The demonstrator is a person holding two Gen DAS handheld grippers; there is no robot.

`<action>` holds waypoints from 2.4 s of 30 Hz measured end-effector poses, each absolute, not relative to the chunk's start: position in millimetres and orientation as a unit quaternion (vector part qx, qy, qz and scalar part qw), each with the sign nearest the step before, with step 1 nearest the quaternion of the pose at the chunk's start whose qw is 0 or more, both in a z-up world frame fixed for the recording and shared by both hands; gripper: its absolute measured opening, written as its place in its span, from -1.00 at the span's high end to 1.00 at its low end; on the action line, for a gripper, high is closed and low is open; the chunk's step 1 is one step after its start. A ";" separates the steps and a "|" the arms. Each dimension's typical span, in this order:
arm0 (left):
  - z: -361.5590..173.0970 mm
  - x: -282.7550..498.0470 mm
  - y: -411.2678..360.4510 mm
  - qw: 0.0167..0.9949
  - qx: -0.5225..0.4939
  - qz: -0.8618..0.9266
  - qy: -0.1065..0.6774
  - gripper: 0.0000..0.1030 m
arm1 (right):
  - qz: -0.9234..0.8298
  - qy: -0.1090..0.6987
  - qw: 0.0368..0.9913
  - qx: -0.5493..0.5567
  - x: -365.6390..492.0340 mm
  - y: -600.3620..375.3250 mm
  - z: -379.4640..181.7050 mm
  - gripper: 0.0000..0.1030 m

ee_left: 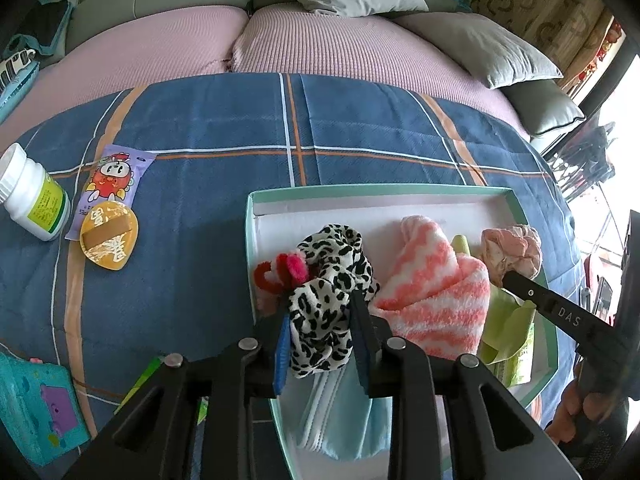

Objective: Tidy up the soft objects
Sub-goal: 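Carry both scrunchies into the white tray while both tools open to release them, then withdraw both tools from the tray and move the right tool over the green tissue pack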

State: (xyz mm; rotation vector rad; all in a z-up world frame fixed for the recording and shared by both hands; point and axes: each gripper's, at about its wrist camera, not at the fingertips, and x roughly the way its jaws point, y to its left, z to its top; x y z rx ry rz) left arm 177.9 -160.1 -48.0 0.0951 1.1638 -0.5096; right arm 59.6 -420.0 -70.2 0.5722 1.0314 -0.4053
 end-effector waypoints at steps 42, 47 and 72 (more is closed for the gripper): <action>-9.8 159.5 -117.0 0.860 0.023 -0.102 0.500 -0.56 | -0.169 0.486 0.849 0.119 70.8 -371.0 -20.4 -0.47; -9.7 160.2 -105.7 0.863 0.012 -0.084 0.498 -0.69 | -0.153 0.482 0.856 0.107 75.3 -356.0 -16.3 -0.65; 14.6 168.9 -1.8 0.871 -0.038 0.005 0.490 -0.70 | -0.022 0.466 0.881 0.076 104.6 -243.9 0.3 -0.93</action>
